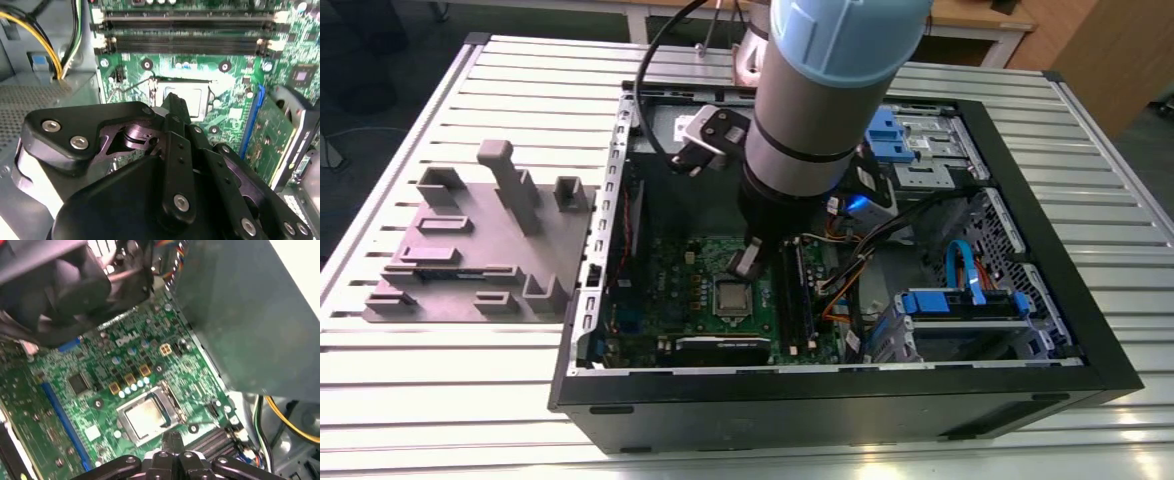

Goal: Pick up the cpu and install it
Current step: 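Install the first cpu locking lever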

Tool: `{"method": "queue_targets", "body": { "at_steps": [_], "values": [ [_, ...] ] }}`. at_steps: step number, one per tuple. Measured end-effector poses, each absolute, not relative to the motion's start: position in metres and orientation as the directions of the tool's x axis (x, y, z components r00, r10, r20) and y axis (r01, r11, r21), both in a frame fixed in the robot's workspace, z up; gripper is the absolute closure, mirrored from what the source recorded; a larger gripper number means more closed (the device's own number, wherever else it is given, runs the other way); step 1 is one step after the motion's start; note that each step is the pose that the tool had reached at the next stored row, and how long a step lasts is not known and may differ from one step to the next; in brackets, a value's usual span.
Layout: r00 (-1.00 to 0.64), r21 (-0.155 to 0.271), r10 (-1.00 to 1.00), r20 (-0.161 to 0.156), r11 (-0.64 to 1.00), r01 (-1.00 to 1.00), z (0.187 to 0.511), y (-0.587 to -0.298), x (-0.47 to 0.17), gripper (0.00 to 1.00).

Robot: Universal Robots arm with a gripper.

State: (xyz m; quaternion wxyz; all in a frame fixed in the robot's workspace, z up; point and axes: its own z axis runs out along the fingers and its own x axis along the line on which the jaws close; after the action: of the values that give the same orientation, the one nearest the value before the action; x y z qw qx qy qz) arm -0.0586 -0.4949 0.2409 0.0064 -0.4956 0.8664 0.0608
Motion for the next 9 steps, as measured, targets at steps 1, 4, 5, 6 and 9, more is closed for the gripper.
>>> {"method": "queue_targets", "body": {
  "at_steps": [1, 4, 5, 6, 9],
  "values": [
    [-0.509, 0.099, -0.858, -0.071, 0.501, -0.860, 0.241, -0.494, -0.057, 0.89],
    [-0.509, 0.099, -0.858, -0.071, 0.501, -0.859, 0.241, -0.490, -0.056, 0.89],
    [-0.509, 0.099, -0.858, -0.071, 0.501, -0.860, 0.241, -0.488, -0.056, 0.89],
    [-0.509, 0.099, -0.858, -0.071, 0.501, -0.860, 0.241, -0.487, -0.055, 0.89],
    [-0.509, 0.099, -0.858, -0.071, 0.501, -0.860, 0.241, -0.483, -0.051, 0.89]
  ]
}}
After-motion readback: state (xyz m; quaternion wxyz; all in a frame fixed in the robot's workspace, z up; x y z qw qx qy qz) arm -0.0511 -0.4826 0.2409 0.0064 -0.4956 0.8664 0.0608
